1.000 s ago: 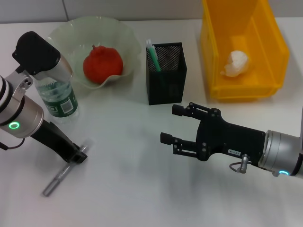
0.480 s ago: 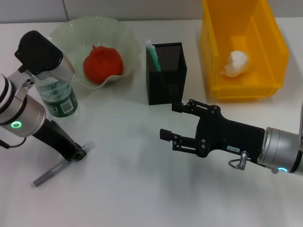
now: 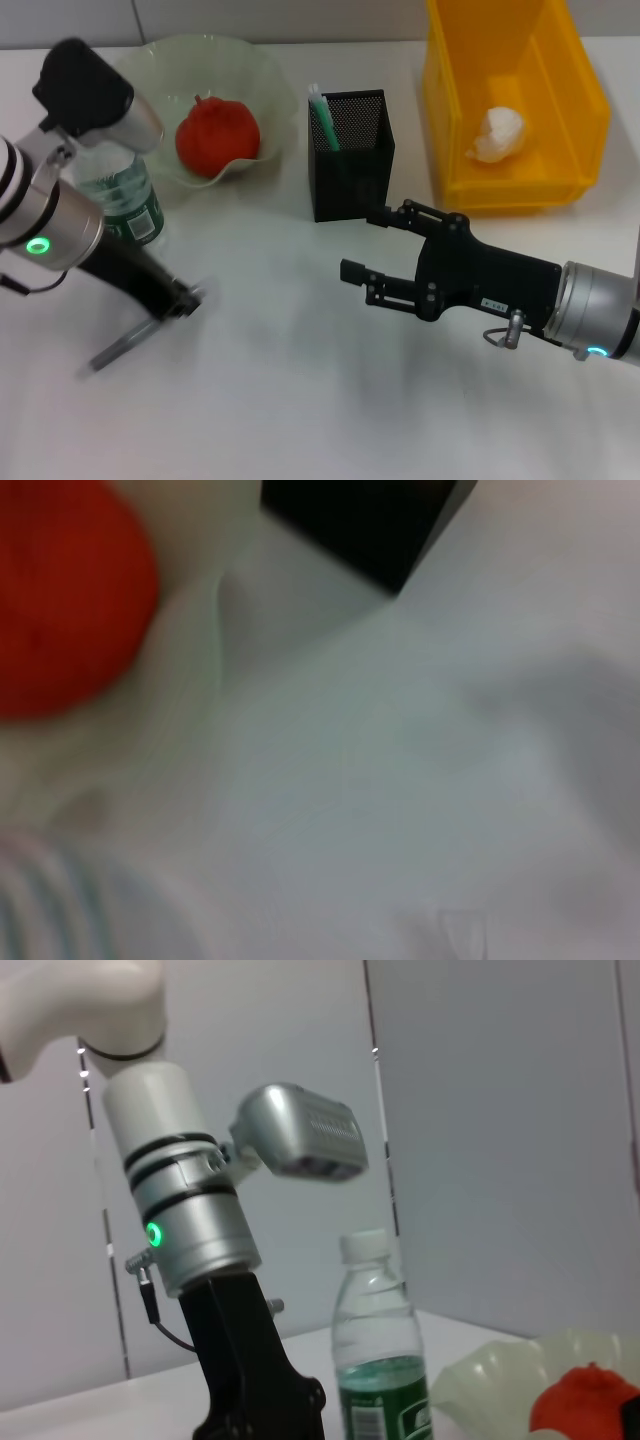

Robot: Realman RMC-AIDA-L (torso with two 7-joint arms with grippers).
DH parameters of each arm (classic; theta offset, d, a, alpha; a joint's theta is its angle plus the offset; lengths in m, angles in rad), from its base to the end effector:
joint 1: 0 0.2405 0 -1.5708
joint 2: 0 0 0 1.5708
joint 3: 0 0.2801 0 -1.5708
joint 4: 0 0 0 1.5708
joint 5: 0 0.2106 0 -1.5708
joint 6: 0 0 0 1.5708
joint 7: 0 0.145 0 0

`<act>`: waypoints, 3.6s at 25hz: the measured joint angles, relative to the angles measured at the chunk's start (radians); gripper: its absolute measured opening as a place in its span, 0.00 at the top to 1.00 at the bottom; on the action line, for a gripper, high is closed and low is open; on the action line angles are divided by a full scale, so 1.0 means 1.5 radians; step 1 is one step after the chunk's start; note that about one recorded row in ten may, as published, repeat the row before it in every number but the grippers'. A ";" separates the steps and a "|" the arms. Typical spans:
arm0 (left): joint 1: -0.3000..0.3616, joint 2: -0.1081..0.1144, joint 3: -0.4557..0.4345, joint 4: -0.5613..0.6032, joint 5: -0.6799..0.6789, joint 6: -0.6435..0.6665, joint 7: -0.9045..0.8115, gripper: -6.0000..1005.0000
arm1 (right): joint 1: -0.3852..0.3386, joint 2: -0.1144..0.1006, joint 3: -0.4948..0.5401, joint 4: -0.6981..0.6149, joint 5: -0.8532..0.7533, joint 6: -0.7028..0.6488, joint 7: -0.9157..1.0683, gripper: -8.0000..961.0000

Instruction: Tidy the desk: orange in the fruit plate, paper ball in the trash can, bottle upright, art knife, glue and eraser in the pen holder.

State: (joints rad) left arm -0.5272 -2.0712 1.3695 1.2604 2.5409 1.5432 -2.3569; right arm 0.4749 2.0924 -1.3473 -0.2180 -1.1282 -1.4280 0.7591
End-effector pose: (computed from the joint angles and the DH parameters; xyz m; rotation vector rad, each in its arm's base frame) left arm -0.2381 0.3478 -0.0209 -2.7161 -0.8775 0.5295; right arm 0.2724 0.2930 -0.0934 -2.5869 0.3809 0.9998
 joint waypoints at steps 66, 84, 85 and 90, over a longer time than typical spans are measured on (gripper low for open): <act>-0.028 -0.006 0.274 -0.512 -1.369 -0.419 1.090 0.83 | 0.002 0.000 0.018 0.058 0.102 0.052 0.006 0.20; -0.021 -0.006 0.302 -0.505 -1.368 -0.380 1.084 0.54 | 0.002 0.000 0.017 0.068 0.102 0.041 0.004 0.20; -0.021 -0.006 0.302 -0.505 -1.368 -0.380 1.084 0.50 | 0.002 0.000 0.017 0.068 0.102 0.038 0.003 0.20; -0.016 -0.006 0.302 -0.505 -1.363 -0.348 1.081 0.41 | 0.002 0.000 0.017 0.068 0.102 0.033 0.001 0.20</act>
State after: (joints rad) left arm -0.5513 -2.0796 1.8219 0.5032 0.4966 1.0211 -0.7353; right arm 0.4786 2.0924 -1.3222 -0.1164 -0.9757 -1.3783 0.7613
